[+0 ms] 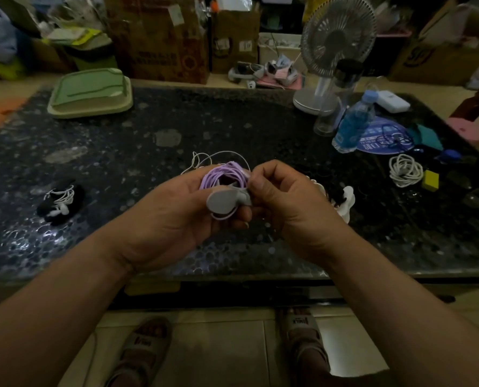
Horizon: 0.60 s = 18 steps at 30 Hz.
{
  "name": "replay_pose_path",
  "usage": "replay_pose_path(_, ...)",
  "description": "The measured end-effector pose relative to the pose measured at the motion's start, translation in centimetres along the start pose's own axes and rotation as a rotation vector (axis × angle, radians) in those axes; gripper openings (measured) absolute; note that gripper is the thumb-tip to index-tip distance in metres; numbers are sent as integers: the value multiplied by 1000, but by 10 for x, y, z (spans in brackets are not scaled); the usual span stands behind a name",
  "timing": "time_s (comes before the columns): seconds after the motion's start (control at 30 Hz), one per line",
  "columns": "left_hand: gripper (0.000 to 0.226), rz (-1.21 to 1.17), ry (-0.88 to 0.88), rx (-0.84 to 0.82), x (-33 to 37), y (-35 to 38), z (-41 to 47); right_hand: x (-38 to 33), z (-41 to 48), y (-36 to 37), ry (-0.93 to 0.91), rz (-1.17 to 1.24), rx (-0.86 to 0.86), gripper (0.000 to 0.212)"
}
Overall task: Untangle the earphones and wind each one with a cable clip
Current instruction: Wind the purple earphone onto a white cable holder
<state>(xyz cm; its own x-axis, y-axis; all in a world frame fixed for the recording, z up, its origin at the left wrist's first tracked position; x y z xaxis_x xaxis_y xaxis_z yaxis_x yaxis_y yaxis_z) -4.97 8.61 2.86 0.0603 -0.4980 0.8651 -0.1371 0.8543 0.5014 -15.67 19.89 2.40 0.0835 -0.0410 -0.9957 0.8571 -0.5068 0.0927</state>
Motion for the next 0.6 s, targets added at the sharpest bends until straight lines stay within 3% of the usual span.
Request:
replay_pose_path(0.13, 58, -3, -18, 28, -1, -4, 2, 1, 0, 0, 5, -57, 75, 48)
replay_pose_path(0.27, 28, 13, -4, 84, -2, -5, 3, 2, -2, -3, -11, -94, 102, 41)
replay_pose_path(0.4, 33, 82, 7, 65, -2, -7, 6, 4, -2, -4, -27, -117, 123, 35)
replay_pose_path(0.6, 30, 535, 25, 59, 3, -14, 1, 2, -4, -11, -21, -281, 78, 36)
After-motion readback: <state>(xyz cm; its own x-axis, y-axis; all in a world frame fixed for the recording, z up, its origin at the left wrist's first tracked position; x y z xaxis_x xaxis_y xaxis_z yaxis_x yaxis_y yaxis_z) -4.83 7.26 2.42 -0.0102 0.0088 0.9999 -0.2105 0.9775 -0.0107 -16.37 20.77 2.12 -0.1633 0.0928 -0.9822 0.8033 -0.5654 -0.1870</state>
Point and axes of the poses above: each hand's wrist, its own z-axis towards the middle knuckle, its own y-axis out of the palm, x = y × z, the point moved 5 cm from there along z, towards the middle knuckle, and after that the axes turned 8 degrees about -z, right-handed, at the moved point
